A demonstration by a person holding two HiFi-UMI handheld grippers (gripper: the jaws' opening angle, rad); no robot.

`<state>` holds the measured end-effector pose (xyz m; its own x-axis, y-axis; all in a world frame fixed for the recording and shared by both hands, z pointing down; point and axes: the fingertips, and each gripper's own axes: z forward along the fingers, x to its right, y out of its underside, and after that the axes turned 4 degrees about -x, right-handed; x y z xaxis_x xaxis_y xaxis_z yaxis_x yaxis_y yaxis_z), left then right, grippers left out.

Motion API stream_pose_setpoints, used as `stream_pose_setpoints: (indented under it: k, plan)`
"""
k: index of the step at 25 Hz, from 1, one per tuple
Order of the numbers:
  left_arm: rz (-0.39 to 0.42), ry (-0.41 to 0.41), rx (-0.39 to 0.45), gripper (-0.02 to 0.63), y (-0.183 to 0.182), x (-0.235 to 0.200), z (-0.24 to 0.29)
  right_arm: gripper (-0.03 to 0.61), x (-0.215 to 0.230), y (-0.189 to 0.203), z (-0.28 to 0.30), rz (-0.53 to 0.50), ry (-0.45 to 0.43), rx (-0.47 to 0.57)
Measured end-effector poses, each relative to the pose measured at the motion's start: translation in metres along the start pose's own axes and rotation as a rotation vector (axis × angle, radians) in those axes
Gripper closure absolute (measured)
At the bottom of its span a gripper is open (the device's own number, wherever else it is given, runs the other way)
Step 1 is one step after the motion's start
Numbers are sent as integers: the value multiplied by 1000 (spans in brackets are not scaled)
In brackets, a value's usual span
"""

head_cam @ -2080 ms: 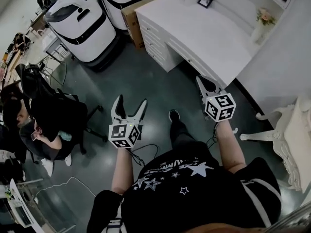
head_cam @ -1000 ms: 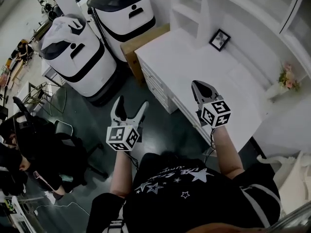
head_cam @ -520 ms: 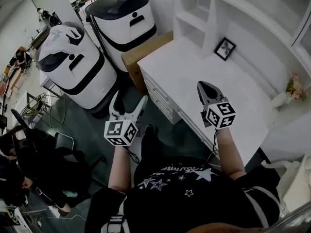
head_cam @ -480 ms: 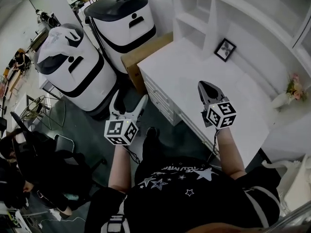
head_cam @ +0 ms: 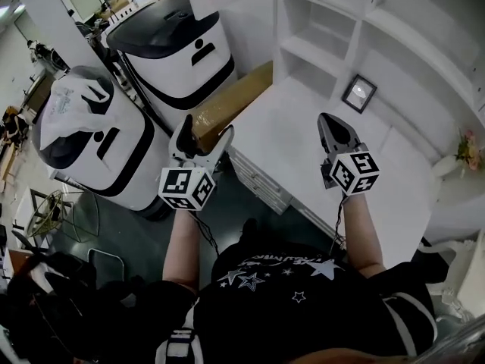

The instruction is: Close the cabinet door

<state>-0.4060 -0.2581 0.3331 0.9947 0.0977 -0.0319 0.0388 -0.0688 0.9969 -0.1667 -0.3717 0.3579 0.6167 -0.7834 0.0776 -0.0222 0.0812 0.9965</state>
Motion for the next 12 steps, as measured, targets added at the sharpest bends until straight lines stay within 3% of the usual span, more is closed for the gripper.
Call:
stream_pose_setpoints:
  k: [6,12]
  plan:
    - [30,87,39,163,-36,-55,52,573,-7,-32,60,-26,36,47]
    - [33,263,109,163,-87,-72,102,573,-9,-52,99,-44,79,78]
